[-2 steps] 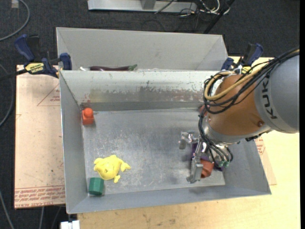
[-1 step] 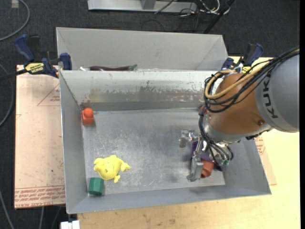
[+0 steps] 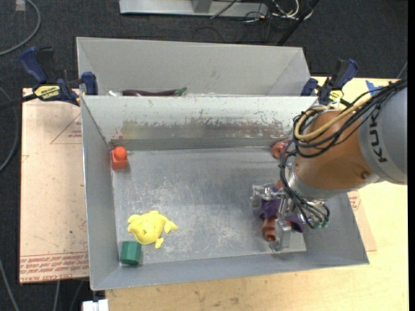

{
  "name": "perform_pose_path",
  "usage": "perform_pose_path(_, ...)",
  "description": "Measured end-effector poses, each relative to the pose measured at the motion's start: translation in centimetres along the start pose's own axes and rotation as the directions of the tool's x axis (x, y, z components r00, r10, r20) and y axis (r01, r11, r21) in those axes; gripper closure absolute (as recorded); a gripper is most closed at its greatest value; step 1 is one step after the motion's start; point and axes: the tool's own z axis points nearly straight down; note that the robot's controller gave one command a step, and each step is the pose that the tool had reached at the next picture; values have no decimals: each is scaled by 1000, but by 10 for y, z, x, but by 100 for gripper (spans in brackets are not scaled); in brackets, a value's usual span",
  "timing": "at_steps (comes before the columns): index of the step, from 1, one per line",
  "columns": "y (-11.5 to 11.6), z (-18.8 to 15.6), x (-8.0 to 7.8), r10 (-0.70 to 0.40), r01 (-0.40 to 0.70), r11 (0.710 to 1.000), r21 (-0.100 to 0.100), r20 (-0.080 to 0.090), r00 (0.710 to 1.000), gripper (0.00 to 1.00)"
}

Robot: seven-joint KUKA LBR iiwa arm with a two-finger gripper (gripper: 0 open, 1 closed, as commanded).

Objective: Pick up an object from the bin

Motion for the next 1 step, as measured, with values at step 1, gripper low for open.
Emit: perform_pose_path(1,-32,16,8,-129,129,992,-1,-9,992,0)
